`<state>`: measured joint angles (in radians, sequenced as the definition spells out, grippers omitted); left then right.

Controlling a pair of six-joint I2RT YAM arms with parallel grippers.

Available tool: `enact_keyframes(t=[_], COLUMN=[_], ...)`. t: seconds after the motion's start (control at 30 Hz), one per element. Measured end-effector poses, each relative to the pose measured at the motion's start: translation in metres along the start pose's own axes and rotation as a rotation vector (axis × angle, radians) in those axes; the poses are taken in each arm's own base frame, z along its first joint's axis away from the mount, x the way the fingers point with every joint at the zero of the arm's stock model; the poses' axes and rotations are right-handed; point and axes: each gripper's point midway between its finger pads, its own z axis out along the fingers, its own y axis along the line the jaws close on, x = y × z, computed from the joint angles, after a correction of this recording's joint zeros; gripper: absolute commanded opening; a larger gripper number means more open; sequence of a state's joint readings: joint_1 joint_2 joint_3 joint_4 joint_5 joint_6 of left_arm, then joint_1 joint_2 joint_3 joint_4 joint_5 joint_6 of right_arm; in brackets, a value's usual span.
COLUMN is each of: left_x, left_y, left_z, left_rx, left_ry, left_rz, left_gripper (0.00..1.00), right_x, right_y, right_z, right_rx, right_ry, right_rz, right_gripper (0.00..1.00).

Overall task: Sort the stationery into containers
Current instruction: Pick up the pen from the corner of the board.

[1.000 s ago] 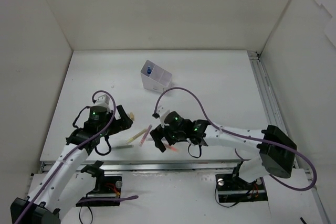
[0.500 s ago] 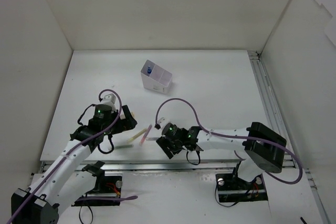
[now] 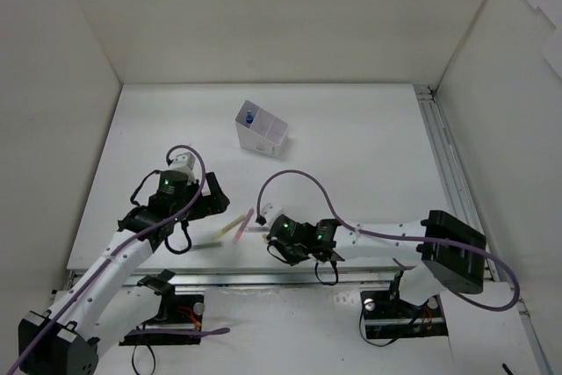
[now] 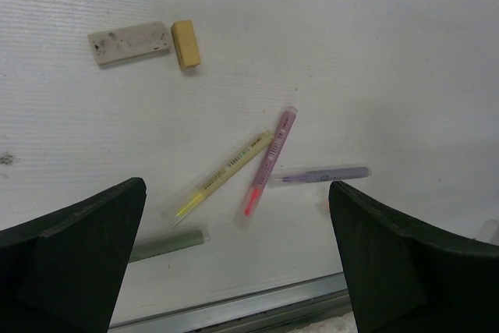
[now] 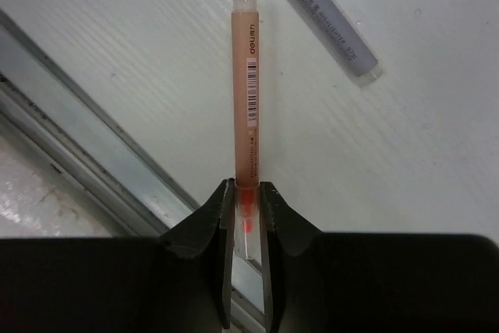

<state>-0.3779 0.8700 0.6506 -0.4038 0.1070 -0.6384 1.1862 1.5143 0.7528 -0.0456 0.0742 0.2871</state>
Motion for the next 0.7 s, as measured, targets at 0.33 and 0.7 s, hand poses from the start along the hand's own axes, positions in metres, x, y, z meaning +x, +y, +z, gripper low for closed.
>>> enact_keyframes(t=[0.33,0.7], left_x=[0.003,0.037], left_y=[-0.010,-0.095], left_z=[-0.001,-0.001], left_rx=[0.057,0.496], left_ry=[0.016,0.184], left_rz=[0.059,0.203], left_gripper=[1.00,0.95], right_x=[-0.031,-0.055], right_y=[0.010,-0.003], right_z=[-0.039,-0.051], right_rx=[-0.088,-0.113], right_ry=[-0.140,-0.198], right_rz=[-0.033,-0.076], right_gripper=[0.00,0.00])
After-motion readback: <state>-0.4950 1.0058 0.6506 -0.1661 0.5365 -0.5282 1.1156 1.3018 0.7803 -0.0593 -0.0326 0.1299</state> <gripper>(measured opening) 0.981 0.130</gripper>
